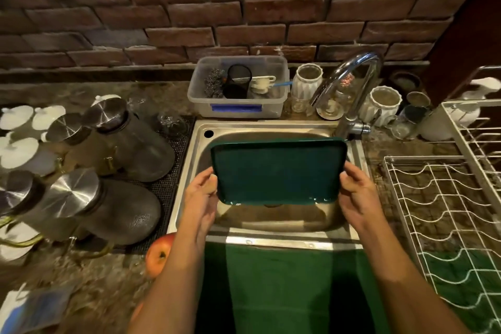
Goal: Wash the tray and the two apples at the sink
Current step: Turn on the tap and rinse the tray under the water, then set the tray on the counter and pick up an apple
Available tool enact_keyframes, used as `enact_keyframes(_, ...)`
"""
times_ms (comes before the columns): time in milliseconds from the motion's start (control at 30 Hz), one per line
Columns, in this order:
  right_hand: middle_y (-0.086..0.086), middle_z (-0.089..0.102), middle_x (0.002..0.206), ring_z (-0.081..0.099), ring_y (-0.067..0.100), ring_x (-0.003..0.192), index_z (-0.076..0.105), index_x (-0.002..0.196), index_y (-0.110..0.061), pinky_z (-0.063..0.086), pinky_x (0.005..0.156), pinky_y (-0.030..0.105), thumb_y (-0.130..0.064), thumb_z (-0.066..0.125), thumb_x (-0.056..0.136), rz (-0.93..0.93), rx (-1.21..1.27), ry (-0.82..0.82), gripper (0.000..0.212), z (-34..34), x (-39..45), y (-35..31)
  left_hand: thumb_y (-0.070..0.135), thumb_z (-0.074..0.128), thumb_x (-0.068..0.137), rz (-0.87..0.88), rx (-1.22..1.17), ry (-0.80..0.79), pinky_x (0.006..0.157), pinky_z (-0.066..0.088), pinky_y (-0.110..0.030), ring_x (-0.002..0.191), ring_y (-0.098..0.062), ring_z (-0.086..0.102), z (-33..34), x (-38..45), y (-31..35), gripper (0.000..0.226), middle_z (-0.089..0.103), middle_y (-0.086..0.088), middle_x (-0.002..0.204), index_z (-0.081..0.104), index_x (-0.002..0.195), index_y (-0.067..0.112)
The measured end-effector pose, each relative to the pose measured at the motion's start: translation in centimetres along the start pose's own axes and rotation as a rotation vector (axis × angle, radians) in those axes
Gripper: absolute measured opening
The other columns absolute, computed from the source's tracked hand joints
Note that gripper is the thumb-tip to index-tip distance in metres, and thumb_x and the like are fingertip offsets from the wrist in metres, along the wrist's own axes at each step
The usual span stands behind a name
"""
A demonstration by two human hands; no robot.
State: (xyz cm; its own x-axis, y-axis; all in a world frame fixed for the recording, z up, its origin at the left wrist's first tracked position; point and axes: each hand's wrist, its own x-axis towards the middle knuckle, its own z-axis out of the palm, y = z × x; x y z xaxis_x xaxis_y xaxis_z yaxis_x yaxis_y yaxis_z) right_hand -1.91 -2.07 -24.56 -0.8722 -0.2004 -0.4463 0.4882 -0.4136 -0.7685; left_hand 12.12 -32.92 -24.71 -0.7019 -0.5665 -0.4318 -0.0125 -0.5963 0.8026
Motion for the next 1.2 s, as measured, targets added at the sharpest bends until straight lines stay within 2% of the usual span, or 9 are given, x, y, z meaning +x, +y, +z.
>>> enact_keyframes(67, 0.003, 0.079, 0.104, 0.075, 0.02, 0.095, 0.07, 0.115, -0.019, 0.062, 0.07, 0.033, 0.002, 0.052, 0.096, 0.037, -0.039, 0.074, 0.033, -0.5, -1.4, 0.4, -0.001, 0.055, 0.097, -0.065, 0.071, 0.053, 0.092, 0.058, -0.042, 0.1, -0.029, 0.072, -0.4, -1.3, -0.3, 0.035, 0.072, -0.02, 0.115, 0.059, 0.132, -0.001)
enact_keyframes(200, 0.001, 0.079, 0.094, 0.072, 0.018, 0.089, 0.066, 0.12, -0.013, 0.06, 0.064, 0.031, 0.002, 0.051, 0.098, 0.106, -0.11, 0.165, 0.03, -2.5, -4.6, 1.8, -0.004, 0.055, 0.097, -0.169, 0.165, 0.149, 0.071, 0.064, -0.036, 0.08, -0.027, 0.072, -1.0, -4.9, -1.5, 0.021, 0.072, -0.018, 0.103, 0.066, 0.114, 0.002)
enact_keyframes(333, 0.011, 0.075, 0.103, 0.07, 0.027, 0.094, 0.067, 0.118, -0.01, 0.058, 0.071, 0.034, 0.004, 0.052, 0.098, 0.2, -0.239, 0.243, 0.029, -5.0, -8.7, 3.8, -0.006, 0.055, 0.096, -0.281, 0.294, 0.234, 0.06, 0.057, -0.031, 0.074, -0.025, 0.067, -2.5, -9.3, -3.4, 0.02, 0.073, -0.012, 0.087, 0.07, 0.1, 0.007)
enact_keyframes(433, 0.012, 0.075, 0.093, 0.069, 0.026, 0.08, 0.071, 0.112, -0.005, 0.057, 0.063, 0.031, 0.005, 0.055, 0.095, 0.209, -0.417, 0.307, 0.025, -7.1, -11.9, 5.4, -0.009, 0.049, 0.086, -0.334, 0.423, 0.296, 0.054, 0.042, -0.03, 0.058, -0.022, 0.057, -4.0, -12.4, -5.3, 0.028, 0.066, -0.01, 0.073, 0.071, 0.083, 0.008)
enact_keyframes(600, 0.019, 0.074, 0.094, 0.068, 0.033, 0.086, 0.072, 0.108, 0.0, 0.058, 0.081, 0.046, 0.006, 0.056, 0.094, 0.18, -0.627, 0.319, 0.022, -9.2, -15.6, 6.8, -0.005, 0.055, 0.093, -0.328, 0.529, 0.372, 0.039, 0.037, -0.019, 0.048, -0.017, 0.051, -5.9, -15.9, -7.8, 0.024, 0.063, -0.009, 0.064, 0.069, 0.077, 0.008)
enact_keyframes(700, 0.018, 0.074, 0.096, 0.07, 0.037, 0.093, 0.072, 0.102, -0.005, 0.057, 0.089, 0.053, 0.005, 0.056, 0.095, 0.16, -0.702, 0.305, 0.02, -9.1, -16.8, 7.0, -0.001, 0.06, 0.093, -0.244, 0.618, 0.387, 0.056, 0.045, -0.028, 0.062, -0.02, 0.054, -6.2, -16.7, -8.1, 0.024, 0.065, -0.01, 0.07, 0.069, 0.074, 0.01)
enact_keyframes(800, 0.013, 0.076, 0.088, 0.071, 0.033, 0.089, 0.073, 0.086, -0.014, 0.059, 0.081, 0.051, 0.004, 0.055, 0.095, 0.152, -0.782, 0.276, 0.026, -8.8, -17.9, 7.5, 0.0, 0.06, 0.093, -0.202, 0.708, 0.405, 0.073, 0.05, -0.039, 0.076, -0.026, 0.058, -6.7, -17.0, -8.0, 0.023, 0.068, -0.014, 0.079, 0.07, 0.074, 0.009)
enact_keyframes(1000, -0.004, 0.072, 0.073, 0.067, 0.015, 0.075, 0.068, 0.074, -0.024, 0.047, 0.057, 0.023, 0.004, 0.057, 0.094, 0.099, -0.836, 0.274, 0.036, -8.4, -18.5, 8.0, 0.003, 0.061, 0.095, -0.147, 0.822, 0.399, 0.077, 0.05, -0.038, 0.079, -0.025, 0.059, -7.0, -17.5, -7.8, 0.031, 0.066, -0.004, 0.076, 0.065, 0.07, 0.02)
enact_keyframes(1200, 0.005, 0.075, 0.083, 0.07, 0.022, 0.083, 0.072, 0.084, -0.019, 0.052, 0.065, 0.031, 0.0, 0.058, 0.095, 0.111, -0.871, 0.261, 0.026, -8.6, -18.4, 7.9, 0.005, 0.061, 0.096, -0.188, 0.806, 0.381, 0.083, 0.055, -0.041, 0.087, -0.027, 0.064, -6.9, -17.3, -7.4, 0.022, 0.07, -0.009, 0.087, 0.069, 0.08, 0.018)
